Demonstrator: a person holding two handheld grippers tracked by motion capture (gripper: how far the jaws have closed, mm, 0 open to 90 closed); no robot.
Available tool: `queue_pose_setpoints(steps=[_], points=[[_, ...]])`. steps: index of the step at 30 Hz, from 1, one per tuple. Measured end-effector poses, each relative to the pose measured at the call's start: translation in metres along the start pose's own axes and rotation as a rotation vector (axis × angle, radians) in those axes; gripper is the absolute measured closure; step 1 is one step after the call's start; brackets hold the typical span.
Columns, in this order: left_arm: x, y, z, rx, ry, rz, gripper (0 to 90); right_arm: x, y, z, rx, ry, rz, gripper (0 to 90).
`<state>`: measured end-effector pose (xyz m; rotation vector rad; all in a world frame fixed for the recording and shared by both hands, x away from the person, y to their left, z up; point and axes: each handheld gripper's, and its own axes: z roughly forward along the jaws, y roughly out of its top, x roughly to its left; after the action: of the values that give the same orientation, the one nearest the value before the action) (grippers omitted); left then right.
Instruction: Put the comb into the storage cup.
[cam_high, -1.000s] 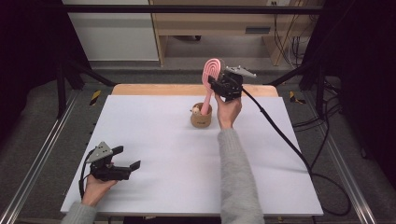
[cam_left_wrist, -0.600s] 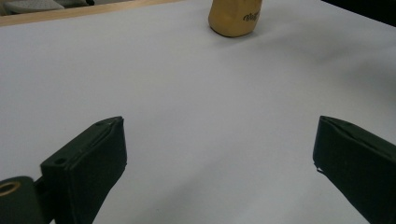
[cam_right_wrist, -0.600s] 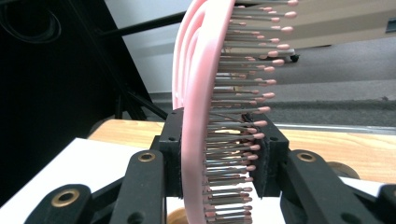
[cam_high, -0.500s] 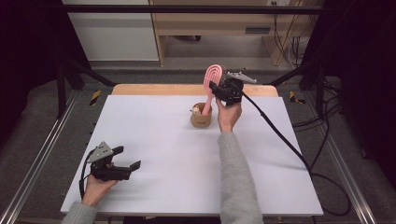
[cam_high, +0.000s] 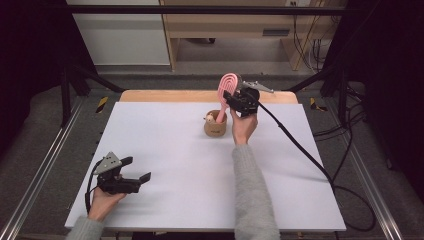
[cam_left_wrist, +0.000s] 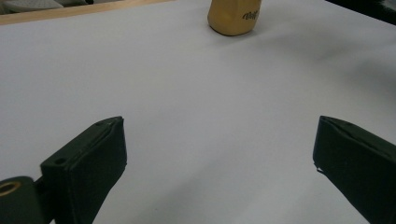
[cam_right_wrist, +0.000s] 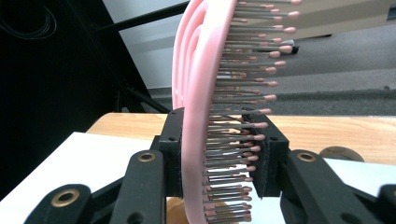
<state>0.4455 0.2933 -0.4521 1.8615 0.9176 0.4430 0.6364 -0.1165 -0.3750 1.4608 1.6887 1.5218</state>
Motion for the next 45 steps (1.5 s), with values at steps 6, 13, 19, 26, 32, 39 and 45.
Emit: queue_pose_setpoints(steps=[6, 13, 19, 26, 32, 39, 45], points=[[0.0, 0.0, 0.0, 0.001, 0.0, -0.001, 2.7, -0.003, -0.004, 0.0, 0.005, -0.001, 0.012, 63.2], [0.0, 0.0, 0.001, 0.003, 0.0, 0.002, 2.7, -0.009, -0.008, 0.0, 0.002, 0.003, 0.04, 63.2], [0.0, 0.0, 0.0, 0.002, 0.0, 0.002, 2.7, -0.008, -0.009, -0.001, 0.0, -0.004, 0.03, 63.0], [-0.001, 0.0, 0.0, 0.002, 0.0, 0.004, 2.7, -0.011, -0.008, -0.002, 0.011, -0.018, 0.019, 61.9], [-0.001, 0.0, 0.001, 0.003, 0.0, 0.004, 2.7, -0.011, -0.008, -0.002, 0.007, -0.026, -0.002, 60.4], [-0.001, 0.0, 0.001, 0.005, 0.0, 0.005, 2.7, -0.013, -0.008, -0.002, 0.027, -0.052, -0.024, 55.4], [-0.001, 0.0, 0.001, 0.007, 0.0, 0.006, 2.7, -0.022, -0.011, -0.005, 0.021, -0.028, 0.005, 54.3]])
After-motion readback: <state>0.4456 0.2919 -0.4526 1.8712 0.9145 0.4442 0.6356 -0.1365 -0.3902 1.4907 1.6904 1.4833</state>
